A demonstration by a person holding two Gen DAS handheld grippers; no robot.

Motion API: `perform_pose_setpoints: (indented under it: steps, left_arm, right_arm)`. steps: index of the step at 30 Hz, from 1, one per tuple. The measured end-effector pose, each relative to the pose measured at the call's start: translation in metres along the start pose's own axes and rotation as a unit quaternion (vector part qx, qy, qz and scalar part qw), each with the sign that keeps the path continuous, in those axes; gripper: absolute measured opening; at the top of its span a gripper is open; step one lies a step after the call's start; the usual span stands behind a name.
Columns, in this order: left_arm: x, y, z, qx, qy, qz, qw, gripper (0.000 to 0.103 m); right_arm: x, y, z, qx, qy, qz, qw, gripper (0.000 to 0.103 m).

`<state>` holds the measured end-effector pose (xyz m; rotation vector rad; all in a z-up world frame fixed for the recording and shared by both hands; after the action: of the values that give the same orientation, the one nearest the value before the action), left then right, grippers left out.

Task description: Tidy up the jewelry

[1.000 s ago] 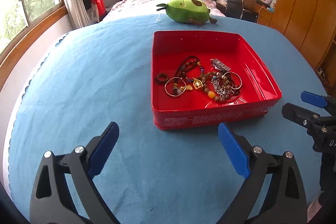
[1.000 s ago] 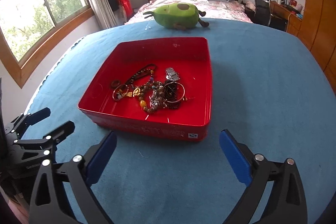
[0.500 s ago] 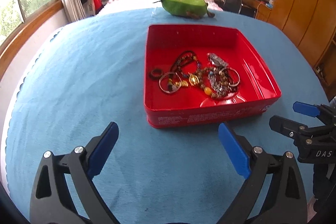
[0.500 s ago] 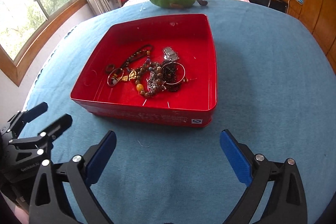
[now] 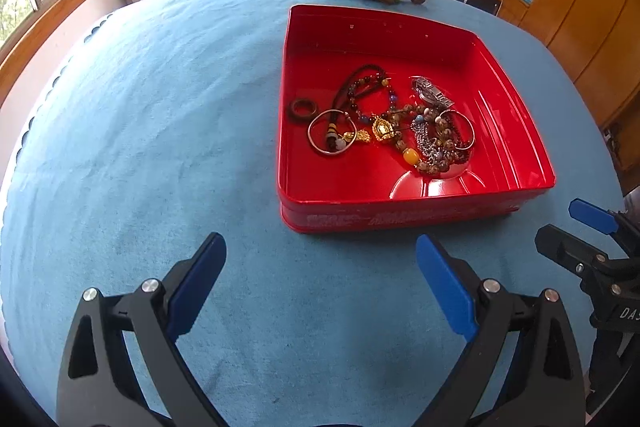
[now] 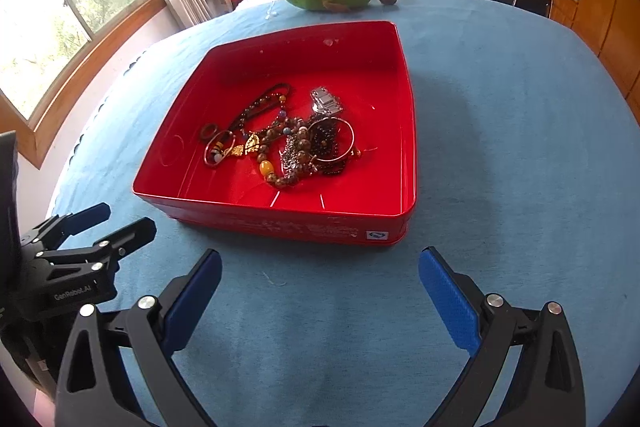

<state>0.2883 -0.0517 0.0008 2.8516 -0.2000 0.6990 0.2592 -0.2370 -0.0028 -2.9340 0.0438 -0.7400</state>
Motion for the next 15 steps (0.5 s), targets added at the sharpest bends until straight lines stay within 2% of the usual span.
perform_pose_setpoints:
  steps: [15]
  left_arm:
    - [0.003, 0.0034, -0.0004, -0.01, 0.006, 0.004, 0.9999, 0.095]
  right_arm:
    - [0.0012, 0.002, 0.0042, 0.0, -0.004, 0.0, 1.0, 0.099]
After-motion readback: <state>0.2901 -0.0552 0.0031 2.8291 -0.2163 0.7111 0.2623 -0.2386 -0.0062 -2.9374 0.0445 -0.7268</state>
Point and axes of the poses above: each gripper's, at about its wrist camera, not at the fingertips, and z roughly the way its jaws point, y to its right, x to its top, the point moved 2 cm from there along z, roughly the way its jaws point, and after that the axes turned 6 degrees about -x, right-handed, at the moved point
